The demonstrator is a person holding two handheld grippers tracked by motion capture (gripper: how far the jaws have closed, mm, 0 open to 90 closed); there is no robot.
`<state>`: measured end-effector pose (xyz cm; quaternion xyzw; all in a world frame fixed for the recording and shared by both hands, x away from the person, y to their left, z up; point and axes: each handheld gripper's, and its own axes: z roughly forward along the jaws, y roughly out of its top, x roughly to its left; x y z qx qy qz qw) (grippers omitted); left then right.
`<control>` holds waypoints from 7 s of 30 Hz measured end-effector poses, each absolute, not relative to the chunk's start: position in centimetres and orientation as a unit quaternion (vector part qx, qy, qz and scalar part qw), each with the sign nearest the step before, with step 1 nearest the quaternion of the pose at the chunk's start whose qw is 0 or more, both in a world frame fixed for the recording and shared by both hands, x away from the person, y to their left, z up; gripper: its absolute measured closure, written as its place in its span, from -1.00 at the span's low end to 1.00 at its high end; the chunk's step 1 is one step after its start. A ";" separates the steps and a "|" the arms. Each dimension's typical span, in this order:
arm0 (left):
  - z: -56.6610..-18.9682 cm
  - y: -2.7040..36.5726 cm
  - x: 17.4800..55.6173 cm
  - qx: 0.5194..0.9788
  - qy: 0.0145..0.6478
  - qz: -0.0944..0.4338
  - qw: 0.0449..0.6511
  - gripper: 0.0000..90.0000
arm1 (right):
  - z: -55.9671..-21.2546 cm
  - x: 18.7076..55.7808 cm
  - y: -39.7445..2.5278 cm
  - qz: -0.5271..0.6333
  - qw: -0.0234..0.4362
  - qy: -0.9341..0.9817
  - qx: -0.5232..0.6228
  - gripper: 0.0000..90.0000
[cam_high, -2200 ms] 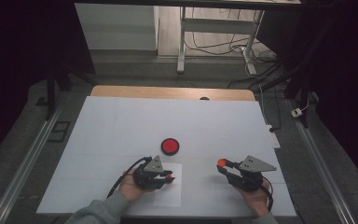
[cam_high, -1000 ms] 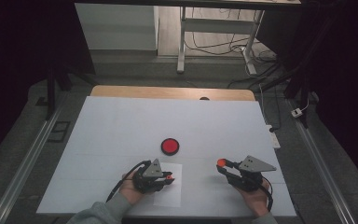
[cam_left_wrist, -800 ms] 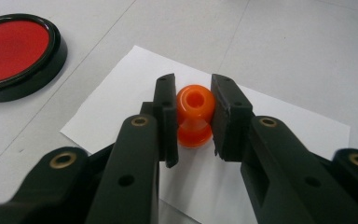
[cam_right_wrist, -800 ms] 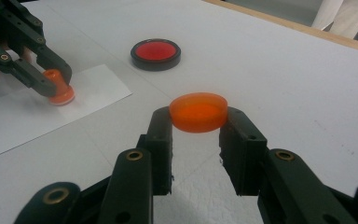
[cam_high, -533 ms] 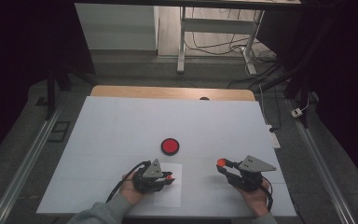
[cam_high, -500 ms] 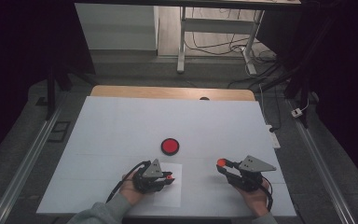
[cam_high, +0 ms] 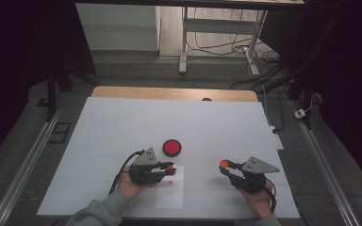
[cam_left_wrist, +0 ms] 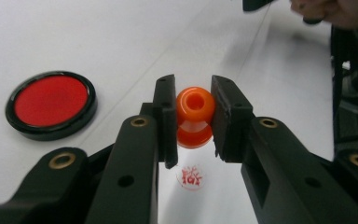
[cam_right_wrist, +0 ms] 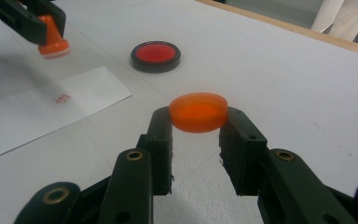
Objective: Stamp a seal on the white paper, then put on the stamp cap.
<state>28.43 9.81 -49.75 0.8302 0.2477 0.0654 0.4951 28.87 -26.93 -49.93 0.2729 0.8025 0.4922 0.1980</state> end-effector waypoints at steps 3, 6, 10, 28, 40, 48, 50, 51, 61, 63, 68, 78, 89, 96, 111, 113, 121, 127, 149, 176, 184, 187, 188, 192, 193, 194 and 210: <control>-49.2 10.3 28.6 0.823 0.255 0.064 0.503 0.61 | -49.9 28.9 -27.0 0.492 0.198 0.802 0.274 0.44; -48.7 10.7 28.8 0.818 0.263 0.060 0.508 0.61 | -50.0 28.9 -27.0 0.491 0.198 0.803 0.273 0.44; -48.0 11.2 28.8 0.813 0.270 0.059 0.513 0.61 | -49.9 28.8 -26.9 0.492 0.197 0.802 0.276 0.44; -46.9 12.4 29.3 0.799 0.292 0.066 0.521 0.60 | -50.0 29.0 -26.9 0.495 0.194 0.801 0.275 0.44; -46.9 12.1 29.3 0.801 0.285 0.058 0.523 0.60 | -50.1 29.1 -26.6 0.492 0.192 0.804 0.272 0.44; -46.7 11.9 29.1 0.804 0.275 0.054 0.524 0.60 | -50.1 29.1 -26.3 0.493 0.192 0.805 0.267 0.44; -46.7 11.8 29.1 0.804 0.276 0.055 0.525 0.60 | -50.0 29.1 -26.1 0.493 0.192 0.805 0.268 0.44; -46.7 11.8 29.0 0.803 0.275 0.055 0.525 0.60 | -50.0 29.1 -26.0 0.496 0.191 0.804 0.266 0.44; -46.8 11.7 29.1 0.806 0.271 0.051 0.524 0.60 | -50.1 29.2 -24.7 0.496 0.183 0.810 0.255 0.44; -46.8 11.7 29.1 0.806 0.271 0.051 0.524 0.60 | -50.1 29.2 -24.3 0.497 0.182 0.811 0.251 0.44; -46.7 11.5 29.0 0.806 0.268 0.051 0.525 0.60 | -50.2 29.0 -23.6 0.498 0.177 0.813 0.243 0.44; -46.7 11.4 28.9 0.806 0.264 0.050 0.528 0.60 | -50.3 29.1 -22.1 0.500 0.167 0.818 0.231 0.44; -46.7 11.3 28.9 0.806 0.265 0.048 0.527 0.60 | -50.4 29.0 -20.9 0.501 0.158 0.822 0.220 0.44; -46.7 11.2 28.9 0.806 0.265 0.048 0.527 0.60 | -50.3 29.0 -20.8 0.502 0.157 0.822 0.219 0.44; -46.8 11.1 28.9 0.806 0.264 0.047 0.527 0.60 | -50.4 29.0 -18.8 0.500 0.151 0.828 0.203 0.44; -46.8 11.1 28.9 0.807 0.264 0.048 0.527 0.60 | -50.4 29.0 -18.6 0.503 0.147 0.828 0.201 0.44; -46.8 10.9 28.8 0.807 0.263 0.047 0.527 0.60 | -50.4 29.0 -17.9 0.501 0.145 0.831 0.195 0.44; -46.8 10.8 28.8 0.807 0.261 0.047 0.528 0.60 | -50.4 29.1 -17.2 0.504 0.140 0.831 0.190 0.44; -46.8 10.6 28.8 0.805 0.260 0.043 0.531 0.60 | -50.5 29.3 -14.6 0.509 0.126 0.834 0.171 0.44; -47.1 10.1 28.8 0.808 0.258 0.041 0.529 0.60 | -50.5 29.4 -13.3 0.519 0.112 0.831 0.166 0.44; -47.2 10.1 28.9 0.808 0.258 0.041 0.529 0.60 | -50.4 29.4 -13.4 0.520 0.112 0.830 0.167 0.44; -47.2 10.0 28.8 0.808 0.256 0.040 0.528 0.60 | -50.5 29.4 -13.4 0.520 0.111 0.830 0.167 0.44; -47.2 10.0 28.8 0.808 0.256 0.041 0.528 0.60 | -50.5 29.4 -13.3 0.521 0.111 0.830 0.167 0.44; -47.2 9.8 28.8 0.809 0.256 0.040 0.528 0.60 | -50.4 29.4 -13.4 0.522 0.112 0.829 0.167 0.44; -47.2 9.8 28.8 0.809 0.256 0.040 0.528 0.60 | -50.4 29.4 -13.4 0.522 0.112 0.829 0.168 0.44; -47.2 9.8 28.8 0.809 0.255 0.040 0.528 0.60 | -50.4 29.4 -13.4 0.522 0.112 0.829 0.168 0.44; -47.5 9.9 28.9 0.809 0.258 0.043 0.527 0.60 | -50.4 29.3 -13.4 0.526 0.109 0.826 0.171 0.44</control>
